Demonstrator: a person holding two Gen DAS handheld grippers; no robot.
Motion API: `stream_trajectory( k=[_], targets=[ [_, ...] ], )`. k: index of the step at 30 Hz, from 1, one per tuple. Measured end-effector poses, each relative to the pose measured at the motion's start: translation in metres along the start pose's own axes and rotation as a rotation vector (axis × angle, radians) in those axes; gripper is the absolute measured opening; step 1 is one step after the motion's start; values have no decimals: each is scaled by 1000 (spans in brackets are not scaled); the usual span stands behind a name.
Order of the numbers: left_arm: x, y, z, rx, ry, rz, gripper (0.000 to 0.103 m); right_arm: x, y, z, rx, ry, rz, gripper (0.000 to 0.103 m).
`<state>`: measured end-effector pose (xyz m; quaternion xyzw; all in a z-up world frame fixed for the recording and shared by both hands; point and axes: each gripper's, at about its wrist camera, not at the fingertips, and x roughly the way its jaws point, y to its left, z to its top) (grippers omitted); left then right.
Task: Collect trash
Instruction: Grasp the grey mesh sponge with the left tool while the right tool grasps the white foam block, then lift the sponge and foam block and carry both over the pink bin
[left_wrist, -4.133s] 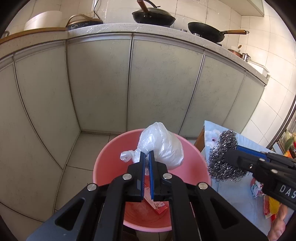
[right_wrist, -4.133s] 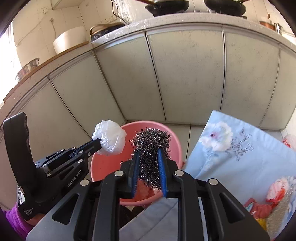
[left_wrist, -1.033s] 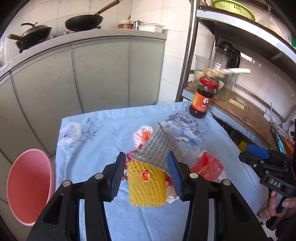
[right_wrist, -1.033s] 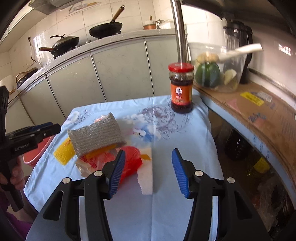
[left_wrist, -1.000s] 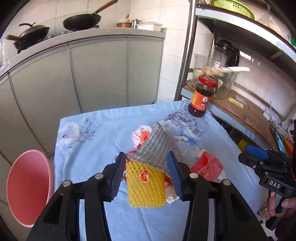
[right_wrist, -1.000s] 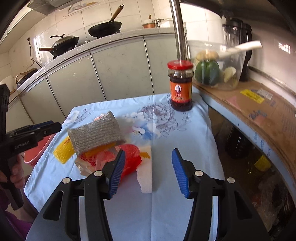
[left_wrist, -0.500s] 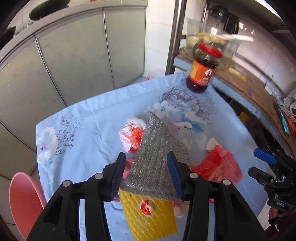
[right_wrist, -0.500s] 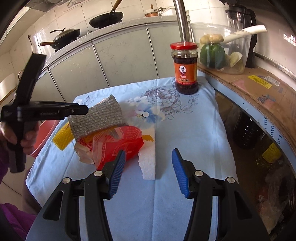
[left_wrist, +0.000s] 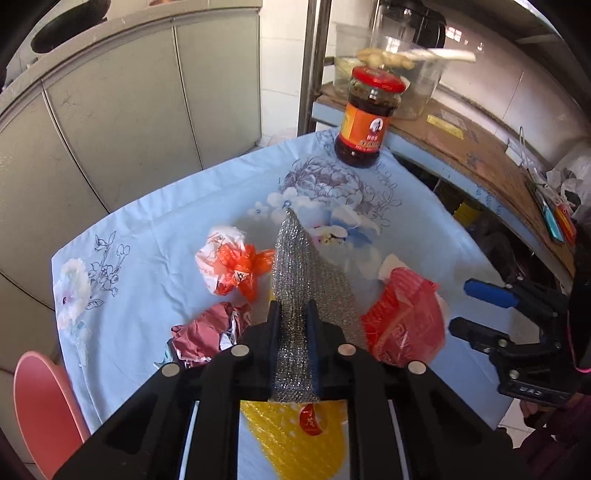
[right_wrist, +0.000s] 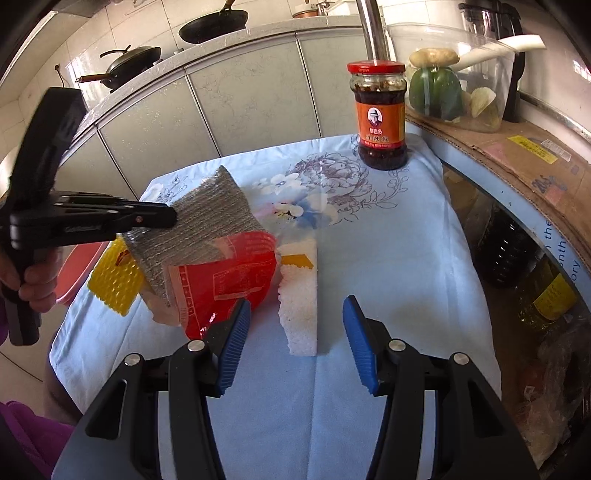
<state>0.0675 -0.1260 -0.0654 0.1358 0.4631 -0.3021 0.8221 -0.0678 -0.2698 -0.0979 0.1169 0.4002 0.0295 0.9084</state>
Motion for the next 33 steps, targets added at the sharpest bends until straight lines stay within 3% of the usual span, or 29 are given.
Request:
stream_trajectory(
  k=[9,10,11,12,16,24,33],
  targets=[
    [-50,0,-1,-83,-158,-7,10,26,7,3,-35,57,-51,51],
    [-54,1,-3,-94,-171,-7,10,28,6,2,-30,68,-53,44],
    [-59,2,-5,-104,-185,-1,10,30,5,2,-23,77,-52,30],
    [-62,2,-6,-109,-196,10,10,30,4,2,-14,81,-49,25],
    [-75,4,-14,-136,-245,51,10,21,6,1,-21,56,-55,25],
    [-102,2,-24,-157,-348,133,10,-25,10,21,-22,-98,-61,25],
    [-124,10,-34,-229,-428,241,10,-37,55,62,-109,-162,58,25]
  ],
)
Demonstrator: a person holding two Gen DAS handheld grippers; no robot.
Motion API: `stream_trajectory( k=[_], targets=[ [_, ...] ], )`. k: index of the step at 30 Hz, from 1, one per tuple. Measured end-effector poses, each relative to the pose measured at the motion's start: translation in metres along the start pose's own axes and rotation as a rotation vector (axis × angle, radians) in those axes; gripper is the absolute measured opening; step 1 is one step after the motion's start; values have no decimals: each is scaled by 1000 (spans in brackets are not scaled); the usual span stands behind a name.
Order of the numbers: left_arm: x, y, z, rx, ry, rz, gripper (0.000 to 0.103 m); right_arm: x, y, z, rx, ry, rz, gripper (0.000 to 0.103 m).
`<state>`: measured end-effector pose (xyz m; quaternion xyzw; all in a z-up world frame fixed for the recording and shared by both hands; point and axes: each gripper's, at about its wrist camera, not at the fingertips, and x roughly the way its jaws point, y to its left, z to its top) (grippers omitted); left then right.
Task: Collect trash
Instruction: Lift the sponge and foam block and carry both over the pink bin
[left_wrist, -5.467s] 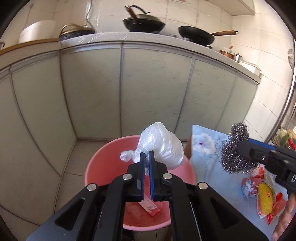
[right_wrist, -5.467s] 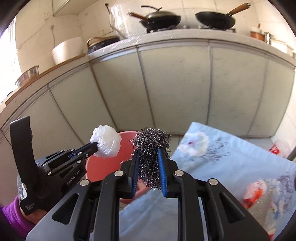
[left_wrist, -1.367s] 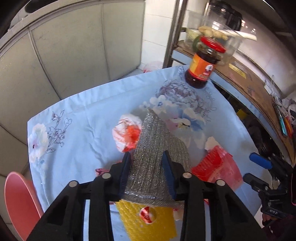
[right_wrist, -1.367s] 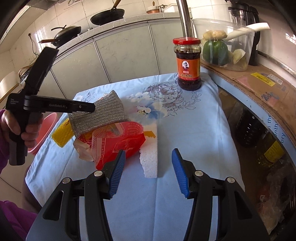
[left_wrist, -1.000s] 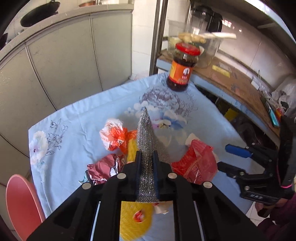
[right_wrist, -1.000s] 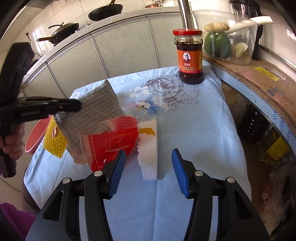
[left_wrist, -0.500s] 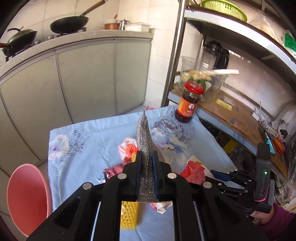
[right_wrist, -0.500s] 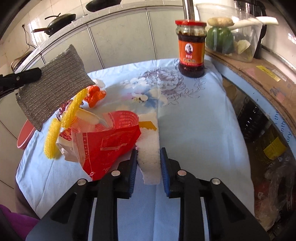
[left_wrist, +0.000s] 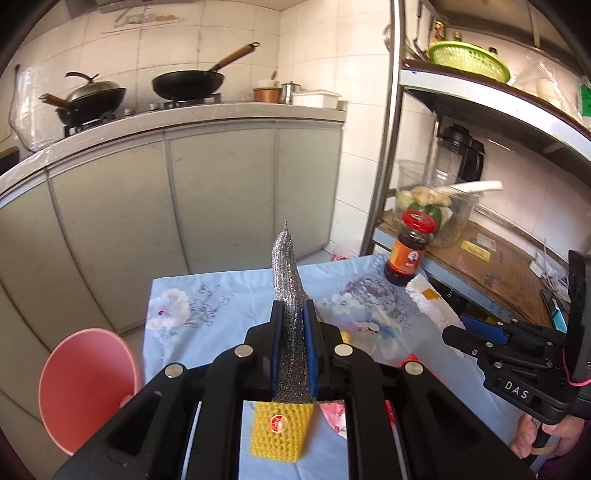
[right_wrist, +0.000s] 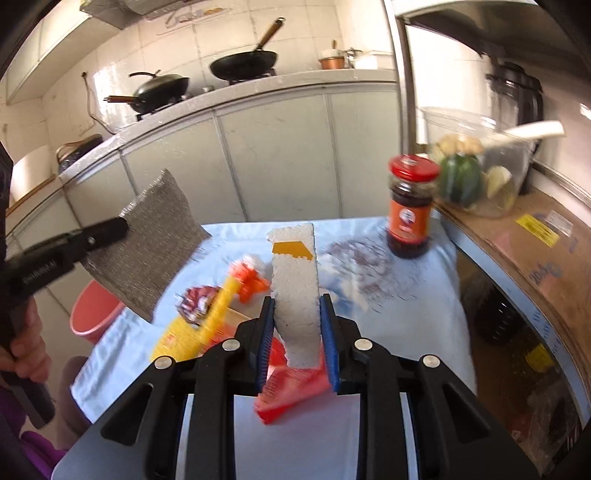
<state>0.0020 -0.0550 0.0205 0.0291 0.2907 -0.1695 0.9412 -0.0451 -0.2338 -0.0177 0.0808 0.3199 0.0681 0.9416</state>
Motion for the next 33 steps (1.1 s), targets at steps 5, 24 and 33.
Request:
stream_trajectory(
  k=[5,24,33],
  targets=[
    [-6,19,-1,-43,-16,56,10,10,35,17,-79,-13,43,25],
    [-23,87,-15,-192,-56,225,11,51,142,53,-207,20,161,25],
    [-33,138,-28,-266,-73,292,11,77,196,56,-273,64,203,25]
  ],
)
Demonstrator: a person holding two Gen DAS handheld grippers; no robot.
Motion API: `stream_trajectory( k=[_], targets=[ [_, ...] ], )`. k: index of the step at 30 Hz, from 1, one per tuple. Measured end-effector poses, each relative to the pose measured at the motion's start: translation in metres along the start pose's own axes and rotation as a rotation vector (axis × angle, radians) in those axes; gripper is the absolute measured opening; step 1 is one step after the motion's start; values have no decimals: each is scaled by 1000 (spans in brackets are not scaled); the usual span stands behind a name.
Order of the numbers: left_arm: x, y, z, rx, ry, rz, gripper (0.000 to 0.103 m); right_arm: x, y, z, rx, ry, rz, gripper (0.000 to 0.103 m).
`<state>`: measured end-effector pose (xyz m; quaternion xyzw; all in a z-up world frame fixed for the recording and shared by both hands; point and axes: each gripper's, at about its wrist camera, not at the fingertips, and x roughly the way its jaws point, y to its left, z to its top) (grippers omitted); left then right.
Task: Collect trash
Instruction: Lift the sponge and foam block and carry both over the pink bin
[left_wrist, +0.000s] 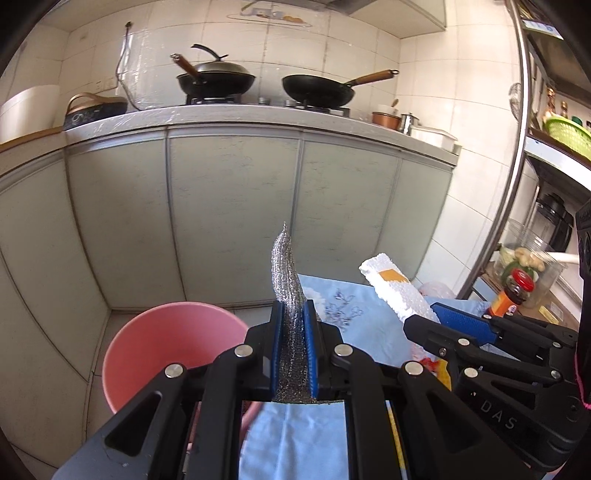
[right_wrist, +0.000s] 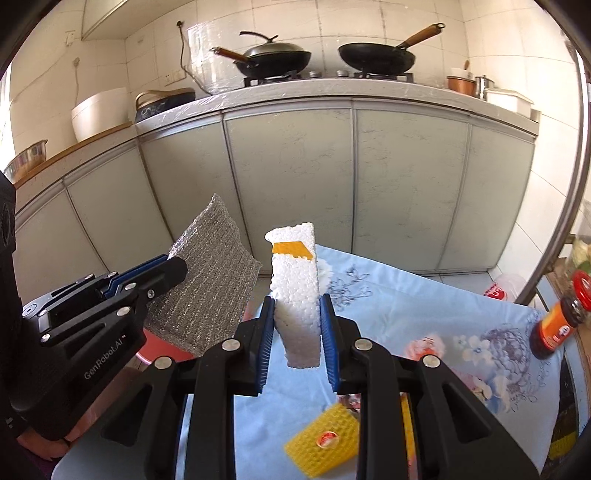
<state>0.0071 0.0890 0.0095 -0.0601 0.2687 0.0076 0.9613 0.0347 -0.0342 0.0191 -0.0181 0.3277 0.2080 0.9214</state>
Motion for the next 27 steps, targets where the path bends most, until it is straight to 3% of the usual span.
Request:
stream_trajectory(
  k=[16,27],
  targets=[
    [41,112,-31,-132,85,184,11,98,80,14,-87,151,107,25],
    [77,150,-65,-168,203,242,11,161,108,-4,-90,283,140,25]
  ],
)
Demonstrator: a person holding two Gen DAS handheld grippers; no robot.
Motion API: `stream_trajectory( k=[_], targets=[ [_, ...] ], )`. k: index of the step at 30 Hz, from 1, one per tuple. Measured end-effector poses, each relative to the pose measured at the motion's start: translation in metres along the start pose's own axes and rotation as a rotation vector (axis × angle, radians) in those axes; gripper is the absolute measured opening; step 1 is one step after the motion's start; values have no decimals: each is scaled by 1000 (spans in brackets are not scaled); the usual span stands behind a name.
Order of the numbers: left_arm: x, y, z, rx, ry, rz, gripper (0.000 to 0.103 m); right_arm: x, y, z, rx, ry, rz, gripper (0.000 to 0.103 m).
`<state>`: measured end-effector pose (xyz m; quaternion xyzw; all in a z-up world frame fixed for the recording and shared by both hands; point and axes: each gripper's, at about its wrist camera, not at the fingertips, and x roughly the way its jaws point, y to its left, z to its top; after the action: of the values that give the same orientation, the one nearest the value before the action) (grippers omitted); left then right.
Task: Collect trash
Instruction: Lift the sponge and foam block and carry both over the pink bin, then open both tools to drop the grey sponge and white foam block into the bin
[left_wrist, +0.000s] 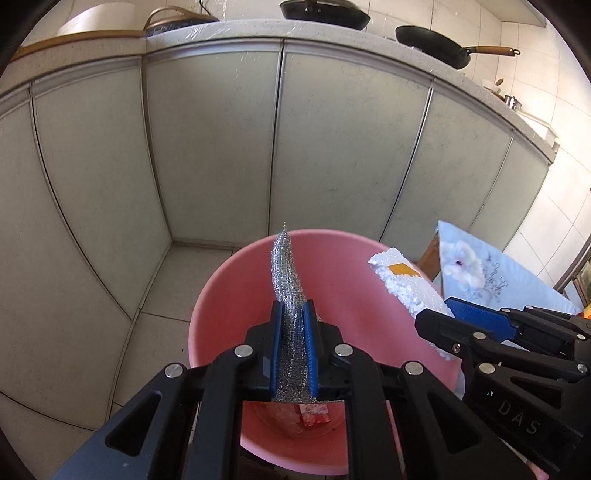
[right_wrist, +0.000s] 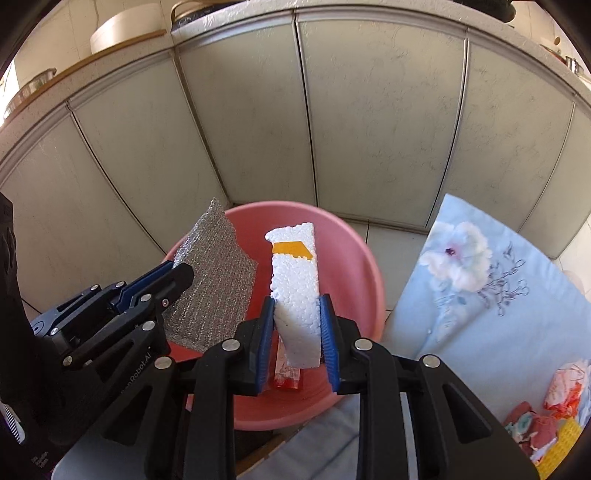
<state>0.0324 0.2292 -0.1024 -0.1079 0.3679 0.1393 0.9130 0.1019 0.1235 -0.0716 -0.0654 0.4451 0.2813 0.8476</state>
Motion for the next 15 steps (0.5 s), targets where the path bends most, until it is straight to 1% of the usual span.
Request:
stream_trajectory(
  k=[8,10,11,12,13,15],
  targets=[
    [17,3,-8,0,43,27,12,15,4,2,-14,20,-15,25],
    [20,5,-9,-2,49,30,15,17,8,3,-18,25,-16,25],
    [20,7,-9,-5,48,30,15,17,9,3,-19,24,-18,30],
    [19,6,-7,-7,46,31,15,17,10,3,-21,19,-18,42],
    [19,6,-7,-6,45,37,17,16,10,4,-22,13,-16,46],
    [18,6,-6,-10,43,45,25,14,13,3,-25,5,-19,46]
  ],
)
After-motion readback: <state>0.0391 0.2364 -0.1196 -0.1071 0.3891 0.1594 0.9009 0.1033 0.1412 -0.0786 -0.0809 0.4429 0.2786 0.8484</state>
